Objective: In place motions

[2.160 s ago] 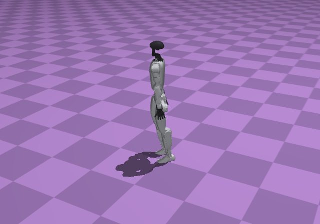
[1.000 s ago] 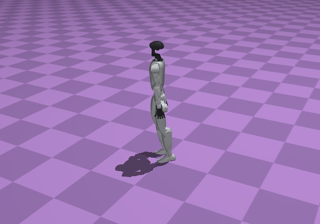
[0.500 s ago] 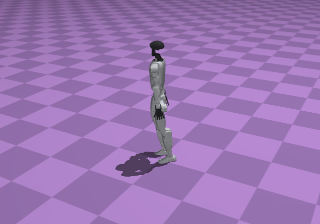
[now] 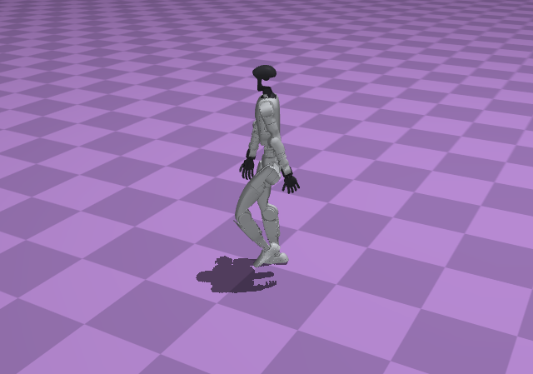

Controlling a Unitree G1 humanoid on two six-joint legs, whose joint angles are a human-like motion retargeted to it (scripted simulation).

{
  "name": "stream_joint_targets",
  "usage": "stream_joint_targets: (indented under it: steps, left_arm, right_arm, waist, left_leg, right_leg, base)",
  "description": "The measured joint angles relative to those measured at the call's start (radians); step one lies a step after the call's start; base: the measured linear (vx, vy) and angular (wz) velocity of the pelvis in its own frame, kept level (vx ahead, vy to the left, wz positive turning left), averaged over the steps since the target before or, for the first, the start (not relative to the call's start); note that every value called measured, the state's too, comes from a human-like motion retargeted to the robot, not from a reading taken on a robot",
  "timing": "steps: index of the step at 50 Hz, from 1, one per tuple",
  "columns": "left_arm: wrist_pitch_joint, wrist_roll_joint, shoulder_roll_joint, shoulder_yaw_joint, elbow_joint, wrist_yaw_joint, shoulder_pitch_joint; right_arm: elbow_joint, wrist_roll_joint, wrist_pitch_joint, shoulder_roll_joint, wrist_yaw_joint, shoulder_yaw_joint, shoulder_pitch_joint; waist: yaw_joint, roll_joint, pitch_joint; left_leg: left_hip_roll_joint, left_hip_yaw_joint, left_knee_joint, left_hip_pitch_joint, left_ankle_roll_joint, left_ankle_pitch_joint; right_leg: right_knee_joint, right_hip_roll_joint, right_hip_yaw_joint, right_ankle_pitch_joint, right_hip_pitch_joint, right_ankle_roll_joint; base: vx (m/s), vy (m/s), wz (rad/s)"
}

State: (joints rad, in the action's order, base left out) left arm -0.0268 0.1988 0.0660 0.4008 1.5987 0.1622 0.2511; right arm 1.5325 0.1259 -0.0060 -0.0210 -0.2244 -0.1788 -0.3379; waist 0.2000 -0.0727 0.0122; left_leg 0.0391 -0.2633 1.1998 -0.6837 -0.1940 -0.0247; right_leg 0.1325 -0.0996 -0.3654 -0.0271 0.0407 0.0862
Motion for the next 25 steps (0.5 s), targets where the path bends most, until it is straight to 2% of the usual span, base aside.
stream_joint_targets:
  steps: [5,10,12,18,20,22,25]
  left_arm:
    - [0.021,0.03,-0.004,-0.011,-0.008,-0.045,0.021]
    - [0.009,0.031,0.0,0.002,-0.016,-0.025,0.025]
    - [0.006,0.024,0.003,0.008,-0.017,-0.027,0.027]
    - [0.002,0.003,0.016,0.023,-0.016,-0.017,0.016]
    - [-0.001,-0.005,0.027,0.022,-0.013,-0.017,0.004]
    - [-0.005,-0.007,0.038,0.018,-0.012,-0.019,-0.01]
    - [-0.007,-0.007,0.051,0.01,-0.019,-0.024,-0.036]
  right_arm:
    - [-0.03,0.003,-0.003,0.012,-0.026,-0.014,-0.022]
    - [-0.028,0.011,-0.006,0.023,-0.025,-0.022,-0.009]
    - [-0.021,0.019,-0.004,0.027,-0.025,-0.029,0.005]
    - [0.0,0.053,0.004,0.022,-0.044,-0.041,0.053]
    - [0.007,0.062,0.005,0.016,-0.041,-0.038,0.067]
    - [0.017,0.07,0.005,0.009,-0.031,-0.029,0.084]
    - [0.03,0.074,0.005,-0.004,-0.017,-0.005,0.113]
  waist:
    - [-0.029,0.0,-0.002]
    - [-0.02,0.012,0.027]
    - [-0.005,0.02,0.048]
    - [0.032,0.05,0.107]
    - [0.044,0.07,0.12]
    - [0.062,0.093,0.135]
    - [0.091,0.115,0.161]
  left_leg:
    - [-0.004,-0.023,0.009,-0.018,0.025,0.002]
    - [0.001,0.001,-0.13,0.087,0.045,-0.009]
    - [-0.012,0.03,-0.215,0.15,0.058,-0.021]
    - [-0.063,0.133,-0.625,0.404,0.147,-0.059]
    - [-0.061,0.156,-0.793,0.494,0.197,0.019]
    - [-0.054,0.152,-0.924,0.564,0.215,0.129]
    - [-0.075,0.151,-1.067,0.615,0.181,0.196]
  right_leg:
    - [0.004,-0.005,-0.001,0.007,-0.005,0.002]
    - [-0.012,-0.002,-0.018,0.008,-0.011,-0.01]
    - [-0.025,0.001,-0.024,0.007,-0.012,-0.017]
    - [-0.044,0.027,-0.034,0.011,0.0,-0.032]
    - [-0.046,0.051,-0.037,0.017,0.005,-0.035]
    - [-0.054,0.074,-0.047,0.02,0.007,-0.039]
    - [-0.069,0.092,-0.071,0.023,0.011,-0.05]
  base:
    - [-0.01,0.02,-0.06]
    - [0.06,-0.01,0.13]
    - [0.09,-0.05,0.18]
    - [0.08,-0.11,0.11]
    - [0.11,-0.19,0.11]
    - [0.14,-0.22,0.24]
    - [0.12,-0.24,0.43]
